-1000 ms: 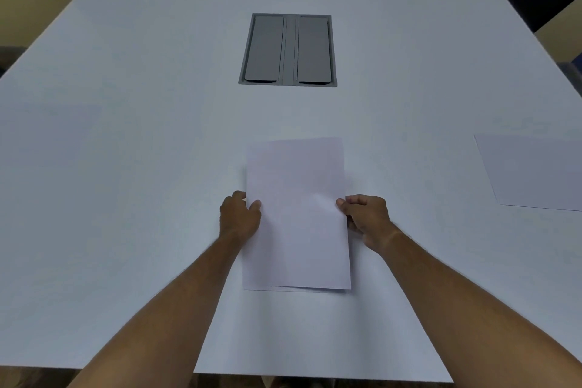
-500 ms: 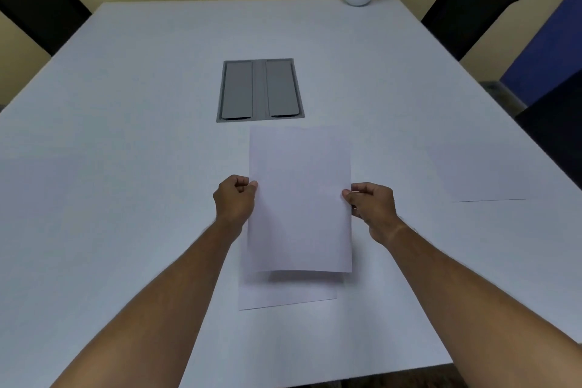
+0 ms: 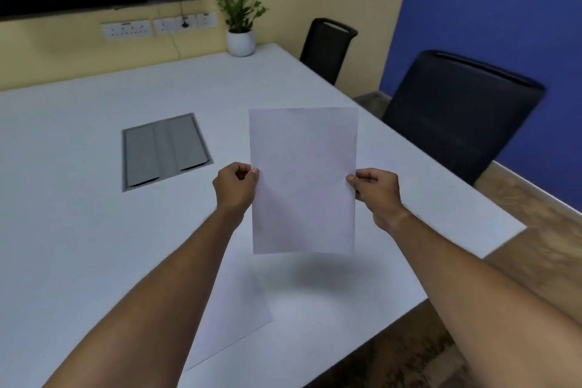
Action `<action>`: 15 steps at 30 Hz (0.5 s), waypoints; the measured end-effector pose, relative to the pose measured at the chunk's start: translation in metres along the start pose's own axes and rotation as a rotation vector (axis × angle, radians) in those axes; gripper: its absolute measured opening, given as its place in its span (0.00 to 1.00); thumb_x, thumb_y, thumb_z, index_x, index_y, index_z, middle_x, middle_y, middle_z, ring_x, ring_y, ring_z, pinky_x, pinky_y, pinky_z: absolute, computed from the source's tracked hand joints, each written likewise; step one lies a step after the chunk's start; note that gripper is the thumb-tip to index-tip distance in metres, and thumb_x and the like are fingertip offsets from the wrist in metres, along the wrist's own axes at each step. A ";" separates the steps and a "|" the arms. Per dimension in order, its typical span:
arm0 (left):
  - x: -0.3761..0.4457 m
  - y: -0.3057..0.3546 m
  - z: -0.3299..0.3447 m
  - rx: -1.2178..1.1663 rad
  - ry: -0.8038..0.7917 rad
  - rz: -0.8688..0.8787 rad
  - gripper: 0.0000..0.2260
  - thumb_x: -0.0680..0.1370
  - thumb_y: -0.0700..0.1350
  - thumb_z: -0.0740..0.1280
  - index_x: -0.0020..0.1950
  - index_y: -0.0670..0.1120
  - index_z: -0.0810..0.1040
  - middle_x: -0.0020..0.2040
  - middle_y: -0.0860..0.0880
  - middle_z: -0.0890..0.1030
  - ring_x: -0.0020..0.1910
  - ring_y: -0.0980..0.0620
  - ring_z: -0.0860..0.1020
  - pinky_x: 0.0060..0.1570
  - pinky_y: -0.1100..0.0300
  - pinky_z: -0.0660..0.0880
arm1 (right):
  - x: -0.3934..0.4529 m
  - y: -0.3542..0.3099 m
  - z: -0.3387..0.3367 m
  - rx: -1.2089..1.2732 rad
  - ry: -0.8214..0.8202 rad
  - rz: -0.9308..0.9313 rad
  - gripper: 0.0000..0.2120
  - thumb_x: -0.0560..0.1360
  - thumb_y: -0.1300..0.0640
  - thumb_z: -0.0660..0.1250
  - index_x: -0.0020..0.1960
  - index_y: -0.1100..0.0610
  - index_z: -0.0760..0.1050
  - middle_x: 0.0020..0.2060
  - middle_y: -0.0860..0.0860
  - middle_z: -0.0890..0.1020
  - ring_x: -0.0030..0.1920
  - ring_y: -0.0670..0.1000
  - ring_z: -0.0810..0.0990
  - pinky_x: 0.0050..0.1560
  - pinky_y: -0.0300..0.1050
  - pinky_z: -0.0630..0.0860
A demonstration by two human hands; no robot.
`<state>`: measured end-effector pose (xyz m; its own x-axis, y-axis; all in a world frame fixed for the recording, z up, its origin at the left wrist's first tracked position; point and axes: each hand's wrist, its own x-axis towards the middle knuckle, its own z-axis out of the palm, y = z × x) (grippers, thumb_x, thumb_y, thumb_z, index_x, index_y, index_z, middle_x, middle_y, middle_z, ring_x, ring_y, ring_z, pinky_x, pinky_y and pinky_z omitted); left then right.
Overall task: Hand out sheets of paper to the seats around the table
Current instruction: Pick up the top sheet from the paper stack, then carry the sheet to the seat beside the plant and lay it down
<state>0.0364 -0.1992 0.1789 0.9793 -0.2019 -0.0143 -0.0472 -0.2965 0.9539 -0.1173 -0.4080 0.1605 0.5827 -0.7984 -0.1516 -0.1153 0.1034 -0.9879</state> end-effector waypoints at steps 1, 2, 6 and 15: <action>-0.004 0.011 0.016 -0.005 -0.026 0.018 0.04 0.76 0.42 0.69 0.45 0.42 0.81 0.41 0.49 0.82 0.37 0.55 0.78 0.36 0.67 0.72 | 0.002 -0.005 -0.019 0.012 0.029 -0.007 0.07 0.73 0.64 0.74 0.50 0.64 0.81 0.46 0.57 0.86 0.49 0.57 0.86 0.52 0.52 0.83; -0.008 0.023 0.033 -0.009 -0.053 0.037 0.04 0.76 0.42 0.69 0.45 0.42 0.81 0.41 0.49 0.82 0.37 0.55 0.78 0.35 0.67 0.72 | 0.004 -0.010 -0.038 0.018 0.058 -0.017 0.06 0.73 0.64 0.73 0.50 0.64 0.81 0.46 0.57 0.86 0.48 0.56 0.86 0.52 0.52 0.83; -0.036 0.067 0.107 -0.016 -0.149 0.113 0.05 0.77 0.42 0.68 0.45 0.41 0.81 0.41 0.49 0.82 0.37 0.55 0.78 0.35 0.67 0.72 | 0.010 -0.028 -0.125 0.041 0.160 -0.076 0.01 0.74 0.63 0.73 0.45 0.60 0.82 0.45 0.56 0.86 0.48 0.56 0.86 0.51 0.52 0.83; -0.119 0.157 0.298 -0.054 -0.276 0.226 0.05 0.77 0.42 0.68 0.45 0.41 0.81 0.41 0.49 0.81 0.38 0.55 0.77 0.39 0.65 0.74 | 0.045 -0.056 -0.335 0.074 0.359 -0.142 0.03 0.74 0.62 0.73 0.42 0.56 0.82 0.44 0.57 0.86 0.41 0.53 0.84 0.46 0.48 0.82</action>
<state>-0.1459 -0.4997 0.2414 0.8549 -0.5035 0.1248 -0.2385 -0.1679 0.9565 -0.3541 -0.6484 0.2197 0.2688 -0.9632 -0.0057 0.0121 0.0093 -0.9999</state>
